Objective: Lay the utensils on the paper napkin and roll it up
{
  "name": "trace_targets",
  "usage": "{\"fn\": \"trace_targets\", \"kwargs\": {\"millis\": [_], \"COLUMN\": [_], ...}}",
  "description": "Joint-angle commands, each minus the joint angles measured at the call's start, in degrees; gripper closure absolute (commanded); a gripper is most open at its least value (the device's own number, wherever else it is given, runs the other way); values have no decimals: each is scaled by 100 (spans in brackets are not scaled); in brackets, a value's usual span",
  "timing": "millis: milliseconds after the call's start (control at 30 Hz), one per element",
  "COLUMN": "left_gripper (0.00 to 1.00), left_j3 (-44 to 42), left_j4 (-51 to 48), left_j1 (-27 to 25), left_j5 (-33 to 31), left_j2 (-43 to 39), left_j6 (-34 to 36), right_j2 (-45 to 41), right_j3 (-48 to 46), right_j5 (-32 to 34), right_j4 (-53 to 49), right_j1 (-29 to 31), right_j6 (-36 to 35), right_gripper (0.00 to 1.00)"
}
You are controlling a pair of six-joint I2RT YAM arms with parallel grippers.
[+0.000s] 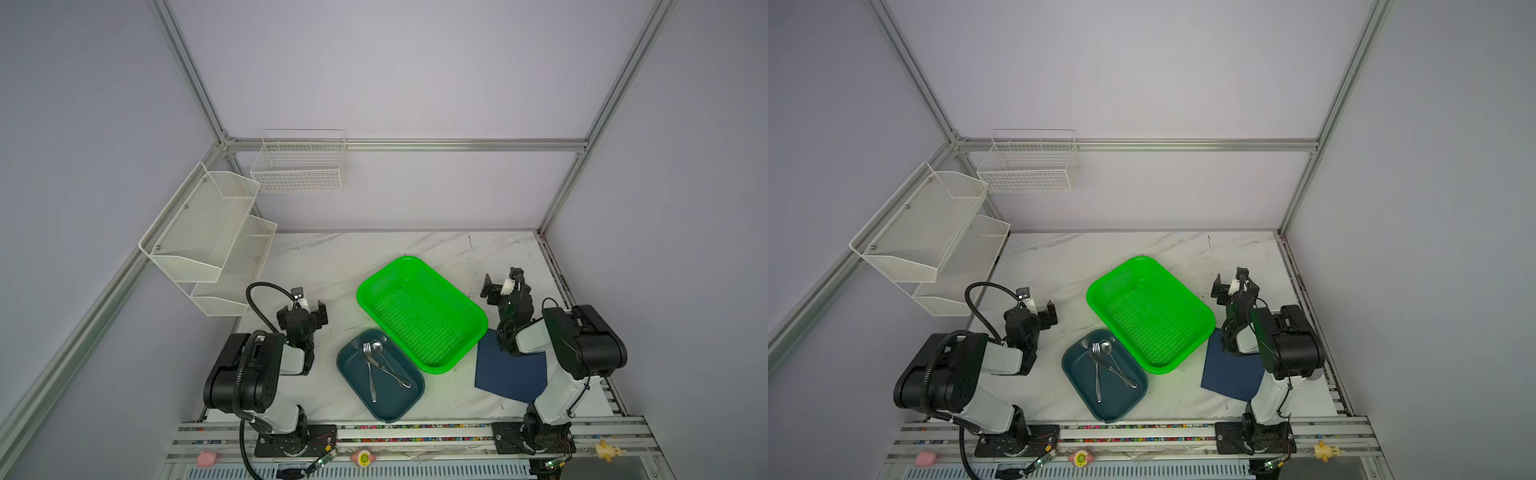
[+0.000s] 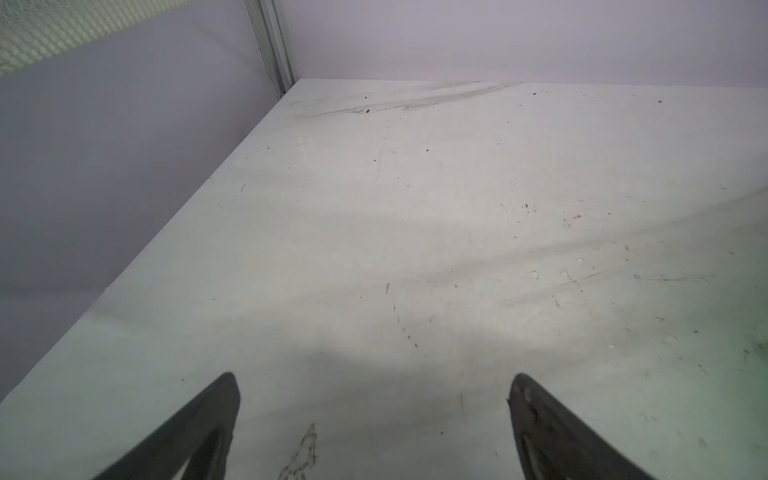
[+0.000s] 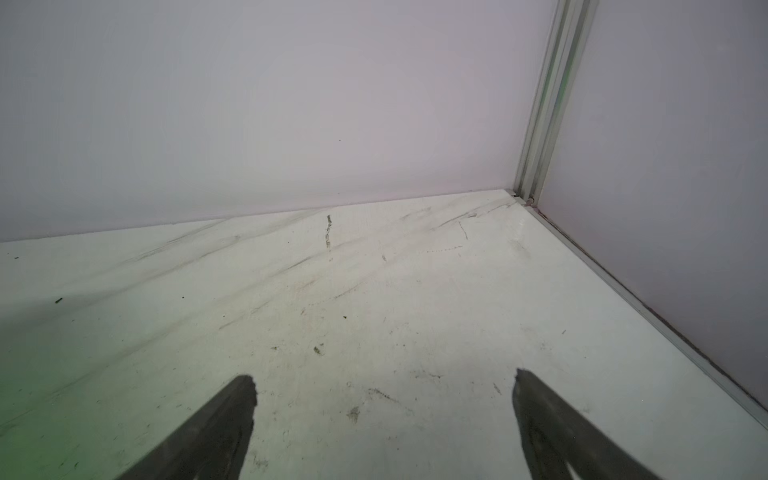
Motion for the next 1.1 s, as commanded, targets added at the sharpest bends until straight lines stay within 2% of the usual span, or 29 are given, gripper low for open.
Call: {"fn": "trace_targets", "kwargs": {"millis": [0, 367, 1067], "left_gripper": [0, 0, 0], "left_j3": [434, 450, 434], "left_j4": [336, 328, 345], "left_j1": [38, 38, 38], "left_j5": [3, 2, -4], "left_j2": [-4, 3, -1], "left_j6": [74, 74, 74], "right_j2": [47, 68, 51], "right_j3": [87, 151, 139], "right_j5": [-26, -261, -170], "right_j4": [284, 146, 188], "right_j1": [-20, -61, -105], "right_j6": [-164, -57, -114], "right_gripper": [3, 3, 3]}}
